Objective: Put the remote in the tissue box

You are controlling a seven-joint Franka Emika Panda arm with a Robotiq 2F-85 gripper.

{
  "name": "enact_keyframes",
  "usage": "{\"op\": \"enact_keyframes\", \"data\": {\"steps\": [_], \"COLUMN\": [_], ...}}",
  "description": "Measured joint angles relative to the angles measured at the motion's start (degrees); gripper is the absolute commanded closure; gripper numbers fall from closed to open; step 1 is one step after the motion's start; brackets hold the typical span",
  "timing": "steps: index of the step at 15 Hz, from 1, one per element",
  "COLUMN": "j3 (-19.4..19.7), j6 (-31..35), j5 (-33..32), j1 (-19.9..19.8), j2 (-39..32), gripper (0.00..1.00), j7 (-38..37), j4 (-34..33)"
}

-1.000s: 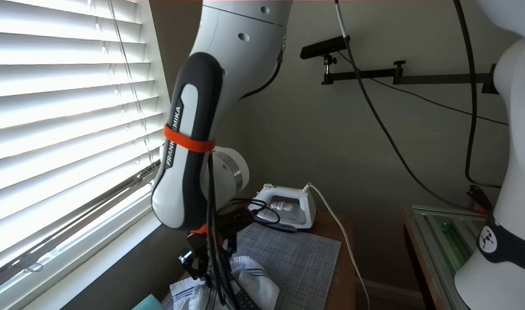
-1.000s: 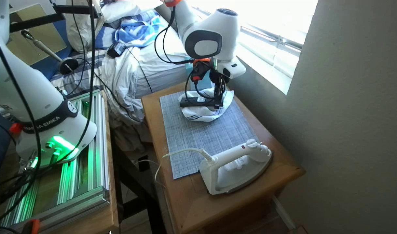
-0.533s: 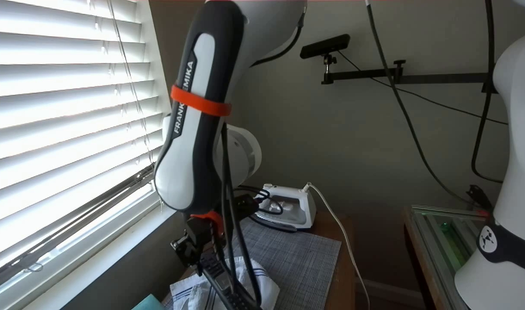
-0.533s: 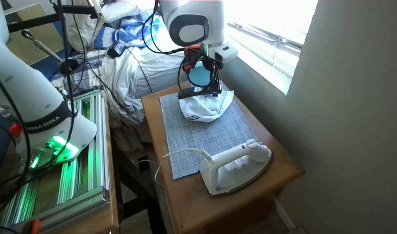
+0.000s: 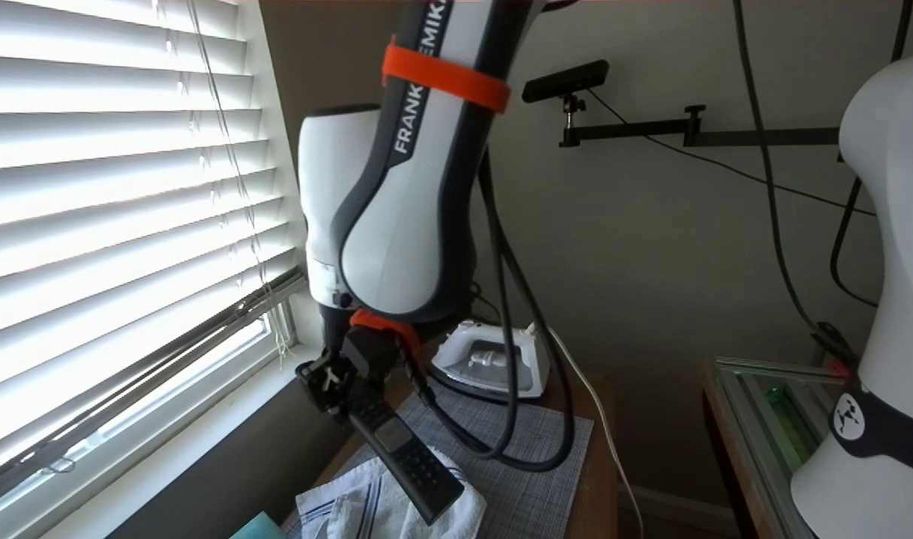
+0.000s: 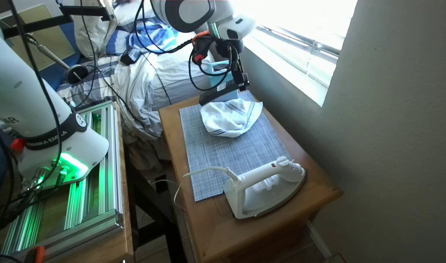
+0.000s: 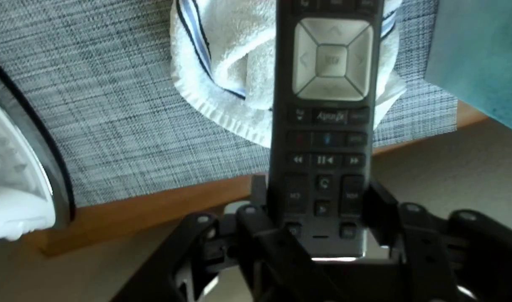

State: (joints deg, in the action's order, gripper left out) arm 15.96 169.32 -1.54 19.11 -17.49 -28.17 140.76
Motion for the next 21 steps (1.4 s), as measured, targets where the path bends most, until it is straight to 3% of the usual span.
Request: {"op": "enact_keyframes", "data": {"steps": [6,10,13,17,19,21], "j3": [19.76,32.08,39.23,46.63,49.28,49.37], "j6": [7.88,15.42,21.19,27.27,28.42,28.54], "j5": [-18.67,-21.56,-19.98,-11.53,-7.40,1.32], "j1": [20.85,35.01,44.71,58.63,65.12,69.10], "j2": [4.35,3.33,-0.57,-8.27,-11.64,-14.03], "gripper": [0.68,0.68,0.68,0.68,0.68,0.68], "j7": [-16.55,-24.58,-29.04,-32.29,-32.94,-29.29], "j4": [0.65,0.43,0.85,2.62,3.59,4.44]}}
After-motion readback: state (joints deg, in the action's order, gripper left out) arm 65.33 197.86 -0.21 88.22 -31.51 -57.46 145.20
